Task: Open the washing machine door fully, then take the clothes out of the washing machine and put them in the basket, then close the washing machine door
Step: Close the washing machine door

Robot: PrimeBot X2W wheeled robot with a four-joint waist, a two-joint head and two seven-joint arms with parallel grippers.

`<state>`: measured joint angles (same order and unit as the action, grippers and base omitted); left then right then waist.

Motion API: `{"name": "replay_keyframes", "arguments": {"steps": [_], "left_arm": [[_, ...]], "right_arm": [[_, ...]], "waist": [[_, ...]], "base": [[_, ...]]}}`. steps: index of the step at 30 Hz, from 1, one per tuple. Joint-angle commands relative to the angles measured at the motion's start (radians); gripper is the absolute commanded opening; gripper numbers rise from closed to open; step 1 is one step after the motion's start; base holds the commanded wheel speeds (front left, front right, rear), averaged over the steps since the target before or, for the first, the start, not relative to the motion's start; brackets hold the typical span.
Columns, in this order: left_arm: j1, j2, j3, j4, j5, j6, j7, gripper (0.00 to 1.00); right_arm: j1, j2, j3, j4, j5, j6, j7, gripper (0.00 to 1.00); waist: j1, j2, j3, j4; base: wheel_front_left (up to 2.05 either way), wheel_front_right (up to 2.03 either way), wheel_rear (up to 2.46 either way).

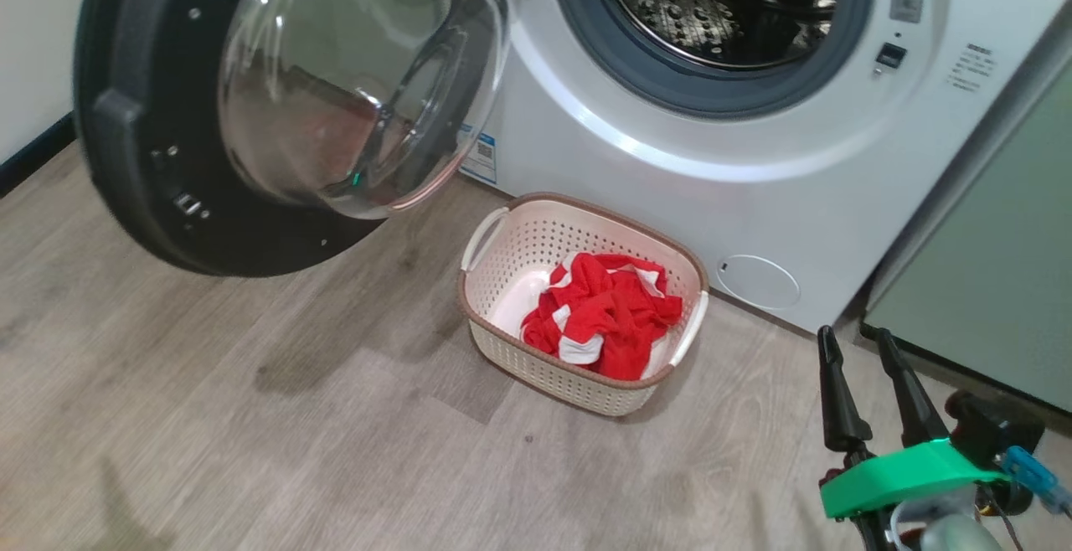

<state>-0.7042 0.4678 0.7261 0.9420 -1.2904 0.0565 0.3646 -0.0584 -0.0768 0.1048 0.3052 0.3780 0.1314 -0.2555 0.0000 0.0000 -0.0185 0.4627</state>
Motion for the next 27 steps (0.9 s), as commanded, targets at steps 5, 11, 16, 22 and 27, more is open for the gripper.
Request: {"name": "replay_keyframes", "arguments": {"steps": [5, 11, 16, 22, 27], "left_arm": [[-0.103, 0.092, 0.030, 0.047, -0.047, 0.036, 0.072, 0.00], [-0.125, 0.113, 0.004, 0.082, -0.038, 0.030, 0.119, 0.00], [-0.132, 0.116, -0.020, 0.099, -0.025, 0.020, 0.146, 0.00], [-0.146, 0.112, -0.038, 0.109, -0.020, 0.005, 0.169, 0.00], [-0.161, 0.099, -0.048, 0.114, -0.015, 0.000, 0.163, 0.00]], "right_arm": [[-0.025, -0.023, 0.021, -0.036, -0.008, -0.001, -0.006, 1.00], [-0.025, -0.040, 0.023, -0.037, -0.009, -0.001, -0.006, 1.00], [-0.031, -0.054, 0.033, -0.038, -0.009, -0.001, -0.006, 1.00], [-0.055, -0.071, 0.044, -0.042, -0.008, -0.001, -0.006, 1.00], [-0.065, -0.081, 0.049, -0.042, -0.008, -0.001, -0.006, 1.00]], "waist": [[0.0000, 0.0000, 0.016, -0.044], [0.0000, 0.0000, 0.034, -0.087], [0.0000, 0.0000, 0.061, -0.122], [0.0000, 0.0000, 0.099, -0.162], [0.0000, 0.0000, 0.120, -0.182]], "base": [[0.00, 0.00, 0.00], [0.00, 0.00, 0.00], [0.00, 0.00, 0.00], [0.00, 0.00, 0.00], [0.00, 0.00, 0.00]]}}
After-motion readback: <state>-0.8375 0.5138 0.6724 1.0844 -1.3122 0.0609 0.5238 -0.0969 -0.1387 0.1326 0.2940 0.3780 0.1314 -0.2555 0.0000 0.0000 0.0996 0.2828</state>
